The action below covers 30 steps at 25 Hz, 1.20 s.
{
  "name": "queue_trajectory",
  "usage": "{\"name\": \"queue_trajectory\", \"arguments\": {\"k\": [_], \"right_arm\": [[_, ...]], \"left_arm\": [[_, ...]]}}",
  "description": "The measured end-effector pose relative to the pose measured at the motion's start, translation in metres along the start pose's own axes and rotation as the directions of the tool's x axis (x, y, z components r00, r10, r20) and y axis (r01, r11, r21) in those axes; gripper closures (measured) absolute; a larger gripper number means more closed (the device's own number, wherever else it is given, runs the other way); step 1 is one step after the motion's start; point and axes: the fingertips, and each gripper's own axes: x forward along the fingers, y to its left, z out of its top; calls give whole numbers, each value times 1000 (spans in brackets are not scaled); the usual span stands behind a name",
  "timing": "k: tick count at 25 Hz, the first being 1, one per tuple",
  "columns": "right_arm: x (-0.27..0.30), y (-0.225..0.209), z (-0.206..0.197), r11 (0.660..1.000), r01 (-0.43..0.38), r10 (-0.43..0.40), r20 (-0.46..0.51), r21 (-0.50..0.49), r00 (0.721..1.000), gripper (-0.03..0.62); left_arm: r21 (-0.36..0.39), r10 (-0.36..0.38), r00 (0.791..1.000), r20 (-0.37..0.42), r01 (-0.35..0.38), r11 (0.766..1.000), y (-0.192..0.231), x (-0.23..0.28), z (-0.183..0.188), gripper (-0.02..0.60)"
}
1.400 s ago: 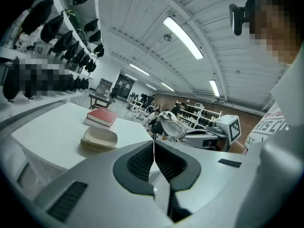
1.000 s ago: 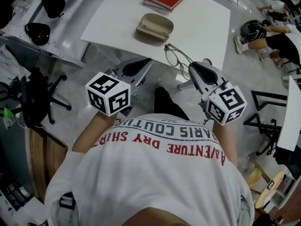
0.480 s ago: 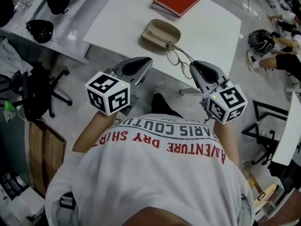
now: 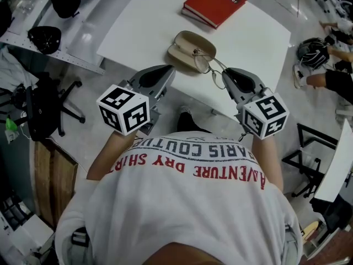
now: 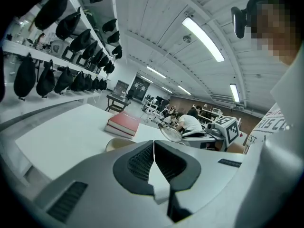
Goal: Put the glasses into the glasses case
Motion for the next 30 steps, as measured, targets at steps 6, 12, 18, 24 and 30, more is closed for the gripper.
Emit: {"name": "queue_trajectory", "arguments": {"k": [6,12,18,24,30], "right_arm": [[20,-11,4,1000,-22,22,-24,-16,999,549],[48,-16,5,998,-53,52,-53,-23,997,549],[76,-19,3,996,-80,77,-80,-30,994,549],[103,-27,-3,994,-104,99,-114,-33,989,549],[128,-34,-19,993,-116,110,-169,-24,979,549]], "left_arm": [[-18,18,1000,1,-18,1000,16,11,5,552],[-30,40,999,-13,-40,999,35,18,2,552],[-38,61,998,-23,-62,997,54,20,-2,552],[-52,92,995,-34,-94,994,72,24,-6,552],[-64,104,994,-46,-107,992,82,27,-8,552]]}}
